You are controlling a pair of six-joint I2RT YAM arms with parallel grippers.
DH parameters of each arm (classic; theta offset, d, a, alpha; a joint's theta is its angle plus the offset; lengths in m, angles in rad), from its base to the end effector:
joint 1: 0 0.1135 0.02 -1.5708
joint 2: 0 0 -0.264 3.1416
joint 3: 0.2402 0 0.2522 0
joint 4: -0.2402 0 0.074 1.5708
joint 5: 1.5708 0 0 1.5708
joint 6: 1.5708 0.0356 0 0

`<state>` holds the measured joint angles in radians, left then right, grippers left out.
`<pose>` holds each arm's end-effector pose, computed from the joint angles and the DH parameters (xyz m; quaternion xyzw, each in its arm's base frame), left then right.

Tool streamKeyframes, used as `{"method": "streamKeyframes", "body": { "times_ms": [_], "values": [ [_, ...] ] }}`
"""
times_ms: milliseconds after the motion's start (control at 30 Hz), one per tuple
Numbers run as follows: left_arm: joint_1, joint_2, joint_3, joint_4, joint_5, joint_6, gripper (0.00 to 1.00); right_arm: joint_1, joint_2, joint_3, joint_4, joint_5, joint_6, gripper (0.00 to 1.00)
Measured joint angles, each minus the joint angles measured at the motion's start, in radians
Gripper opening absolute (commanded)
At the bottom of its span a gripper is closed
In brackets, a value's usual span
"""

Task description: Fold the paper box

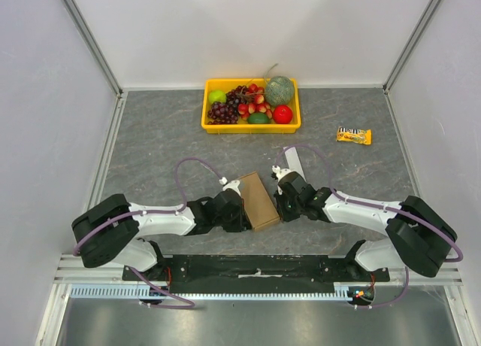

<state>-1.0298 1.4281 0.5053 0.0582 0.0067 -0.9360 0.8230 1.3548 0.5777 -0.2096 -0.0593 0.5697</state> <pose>0.1282 -0.2138 0.1323 0.0452 0.9372 -0.2895 0.1892 0.1620 0.1778 0.1510 -0.1294 0.9485 0.2064 0.2026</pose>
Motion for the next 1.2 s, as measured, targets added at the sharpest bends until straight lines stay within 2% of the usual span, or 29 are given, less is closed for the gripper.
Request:
{"method": "streamKeyframes", "body": {
  "times_ms": [367,400,533,700,733,867,900,967,1067,1200],
  "values": [
    [-0.021,-0.031,-0.029,0.021,-0.033,-0.066,0.02,0.026,-0.015,-0.001,-0.022,0.061,0.002,0.05],
    [-0.023,-0.04,-0.032,0.016,-0.039,-0.071,0.06,0.029,-0.015,-0.001,-0.022,0.059,0.002,0.05],
    [-0.032,-0.084,-0.035,-0.055,-0.076,-0.085,0.34,0.037,-0.015,0.0,-0.024,0.035,-0.002,0.05],
    [-0.034,-0.2,-0.041,-0.214,-0.163,-0.1,0.52,0.039,-0.024,0.0,-0.031,0.003,-0.013,0.05],
    [-0.034,-0.229,-0.044,-0.256,-0.182,-0.102,0.65,0.039,-0.029,0.002,-0.038,0.005,-0.014,0.05],
    [-0.034,-0.351,-0.05,-0.41,-0.251,-0.115,0.9,0.04,-0.055,0.024,-0.092,0.073,-0.017,0.05],
    [-0.034,-0.373,-0.049,-0.438,-0.264,-0.113,0.92,0.04,-0.064,0.03,-0.103,0.095,-0.016,0.05],
    [-0.034,-0.411,-0.039,-0.503,-0.291,-0.109,0.94,0.039,-0.096,0.048,-0.14,0.159,-0.017,0.14],
    [-0.034,-0.435,0.006,-0.583,-0.326,-0.086,0.95,0.039,-0.14,0.091,-0.192,0.257,-0.021,0.42],
    [-0.034,-0.448,0.092,-0.653,-0.385,-0.051,0.96,0.039,-0.205,0.157,-0.228,0.398,-0.029,0.74]
  ]
}}
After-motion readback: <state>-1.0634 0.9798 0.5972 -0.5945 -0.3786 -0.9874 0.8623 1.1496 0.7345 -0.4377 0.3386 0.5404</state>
